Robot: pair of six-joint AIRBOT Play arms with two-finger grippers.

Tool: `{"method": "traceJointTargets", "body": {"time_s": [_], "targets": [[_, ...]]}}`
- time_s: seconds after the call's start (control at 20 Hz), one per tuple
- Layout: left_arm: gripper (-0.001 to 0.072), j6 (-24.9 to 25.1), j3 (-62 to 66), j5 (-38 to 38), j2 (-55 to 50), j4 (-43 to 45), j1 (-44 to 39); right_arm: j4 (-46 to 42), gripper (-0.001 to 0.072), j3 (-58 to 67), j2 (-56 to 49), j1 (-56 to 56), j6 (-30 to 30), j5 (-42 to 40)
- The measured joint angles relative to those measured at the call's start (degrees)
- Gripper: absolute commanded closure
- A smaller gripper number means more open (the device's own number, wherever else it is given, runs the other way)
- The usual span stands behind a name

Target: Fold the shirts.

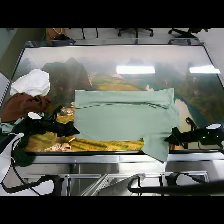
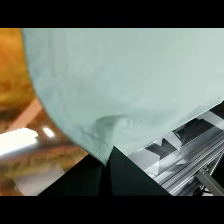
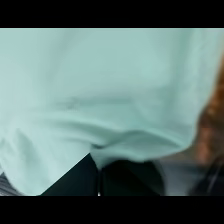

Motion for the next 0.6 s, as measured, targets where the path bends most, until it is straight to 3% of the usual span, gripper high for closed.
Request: {"method": "traceJointTargets", "body": {"time_s": [0.3, 0.45, 0.6], "targets": [[0.0699, -6.5, -3.7, -4.7, 3.4, 9.7, 5.3, -12.5, 0.0687, 4.6, 6.5, 0.5, 11.5, 7.4], [0.0699, -7.9, -3.7, -5.7, 7.0, 10.8, 6.4, -12.0, 0.0687, 6.2, 10.5, 0.6, 11.5, 7.8], [0.0699, -9.0, 1.4, -6.4, 10.2, 11.2, 5.5, -4.5, 0.0687, 10.7, 11.6, 0.6, 6.6, 4.8]]}}
